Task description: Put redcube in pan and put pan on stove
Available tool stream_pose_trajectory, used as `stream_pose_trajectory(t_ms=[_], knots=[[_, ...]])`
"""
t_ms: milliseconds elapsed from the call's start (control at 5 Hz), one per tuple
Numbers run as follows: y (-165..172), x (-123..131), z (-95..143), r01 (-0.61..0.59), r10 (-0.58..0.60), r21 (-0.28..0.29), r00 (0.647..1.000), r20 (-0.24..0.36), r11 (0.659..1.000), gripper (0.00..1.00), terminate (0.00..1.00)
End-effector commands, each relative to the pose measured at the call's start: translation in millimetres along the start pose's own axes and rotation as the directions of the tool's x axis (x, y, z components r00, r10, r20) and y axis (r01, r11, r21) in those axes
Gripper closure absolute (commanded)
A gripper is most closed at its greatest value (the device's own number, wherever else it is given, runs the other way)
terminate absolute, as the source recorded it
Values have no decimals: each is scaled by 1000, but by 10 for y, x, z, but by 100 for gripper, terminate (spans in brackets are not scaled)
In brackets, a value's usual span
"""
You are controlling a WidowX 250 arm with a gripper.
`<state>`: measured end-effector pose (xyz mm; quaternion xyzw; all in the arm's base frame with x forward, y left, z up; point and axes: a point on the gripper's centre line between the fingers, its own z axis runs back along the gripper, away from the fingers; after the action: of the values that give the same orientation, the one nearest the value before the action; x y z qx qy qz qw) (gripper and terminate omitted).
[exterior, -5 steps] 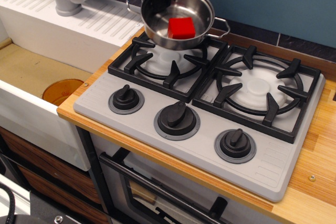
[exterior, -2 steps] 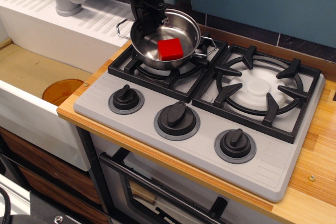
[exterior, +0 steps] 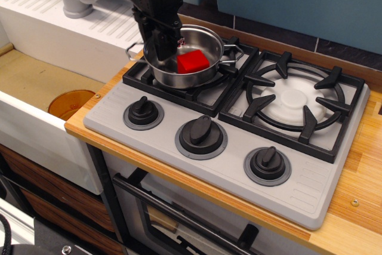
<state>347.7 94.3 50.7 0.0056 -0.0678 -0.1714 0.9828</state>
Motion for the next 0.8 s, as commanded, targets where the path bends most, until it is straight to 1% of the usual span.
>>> stream_pose_trajectory(t_ms=[0, 200, 400, 600], knots=[[39, 243, 666, 4, -9, 72, 997, 71, 997, 0, 0], [0, 266, 782, 4, -8, 67, 998, 59, 998, 0, 0], [-149, 269, 878, 3, -7, 90, 999, 38, 996, 0, 0], [-392, 221, 968, -21, 20, 106, 1000, 13, 994, 0, 0]])
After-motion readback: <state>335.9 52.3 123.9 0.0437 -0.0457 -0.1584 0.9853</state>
